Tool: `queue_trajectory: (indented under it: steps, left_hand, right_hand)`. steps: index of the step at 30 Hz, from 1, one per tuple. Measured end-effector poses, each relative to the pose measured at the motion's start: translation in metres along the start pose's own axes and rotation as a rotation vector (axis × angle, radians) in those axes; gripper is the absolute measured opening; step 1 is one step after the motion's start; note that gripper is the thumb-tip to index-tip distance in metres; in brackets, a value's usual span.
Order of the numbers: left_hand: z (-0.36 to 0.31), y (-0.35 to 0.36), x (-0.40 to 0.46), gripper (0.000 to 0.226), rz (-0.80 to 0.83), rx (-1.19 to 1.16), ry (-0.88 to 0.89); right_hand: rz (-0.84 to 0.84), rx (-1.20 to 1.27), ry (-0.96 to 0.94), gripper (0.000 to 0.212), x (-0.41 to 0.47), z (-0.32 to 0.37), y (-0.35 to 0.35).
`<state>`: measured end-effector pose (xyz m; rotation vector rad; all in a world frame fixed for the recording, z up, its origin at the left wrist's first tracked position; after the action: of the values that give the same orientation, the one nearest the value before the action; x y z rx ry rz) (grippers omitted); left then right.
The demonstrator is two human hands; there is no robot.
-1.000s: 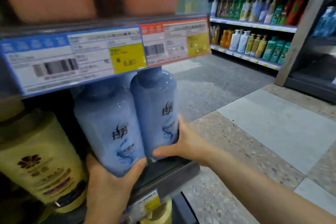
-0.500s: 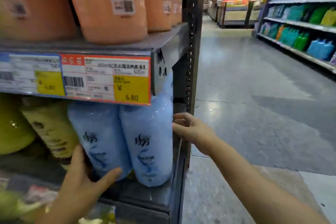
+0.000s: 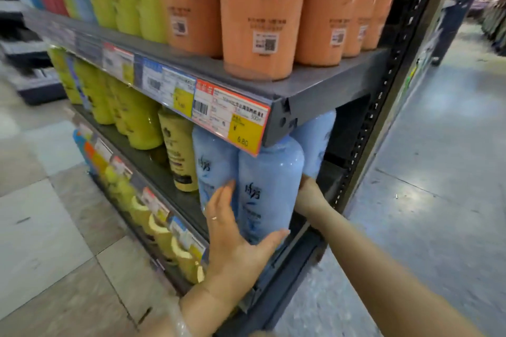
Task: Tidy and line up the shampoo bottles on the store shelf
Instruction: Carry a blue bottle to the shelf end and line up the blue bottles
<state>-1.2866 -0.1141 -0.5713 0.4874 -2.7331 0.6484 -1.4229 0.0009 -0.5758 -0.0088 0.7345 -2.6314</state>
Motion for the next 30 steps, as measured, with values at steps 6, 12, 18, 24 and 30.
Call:
queue_trajectory:
  steps: [6, 12, 18, 24, 30]
  left_hand:
    - [0.009, 0.020, 0.013, 0.088, -0.158, -0.081, 0.051]
    - [0.025, 0.030, 0.014, 0.096, -0.251, -0.113, 0.090]
    - [0.022, 0.037, 0.017, 0.096, -0.281, -0.197, 0.080]
    - [0.024, 0.033, 0.016, 0.098, -0.253, -0.189, 0.084]
    - [0.017, 0.030, 0.013, 0.089, -0.241, -0.176, 0.069]
  right_hand:
    - [-0.051, -0.023, -0.020, 0.019, 0.004, -0.015, 0.001]
    - [-0.296, 0.231, -0.043, 0.029, 0.003, -0.035, -0.004]
    - [-0.400, 0.275, -0.141, 0.108, 0.037, -0.032, -0.040]
    - [-0.257, 0.335, -0.226, 0.083, 0.038, -0.026, -0.044]
    - [-0.204, 0.309, -0.242, 0.081, 0.017, -0.026, -0.040]
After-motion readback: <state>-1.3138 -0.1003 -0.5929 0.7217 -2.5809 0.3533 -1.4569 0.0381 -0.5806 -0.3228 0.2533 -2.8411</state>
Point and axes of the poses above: each hand's wrist, its own x-axis towards the middle knuckle, its own y-axis out of the palm, z = x × y, the point moved 2 cm from there along x, towards the middle knuckle, and after that the axes turned 9 degrees about z, right-handed, at the moved point
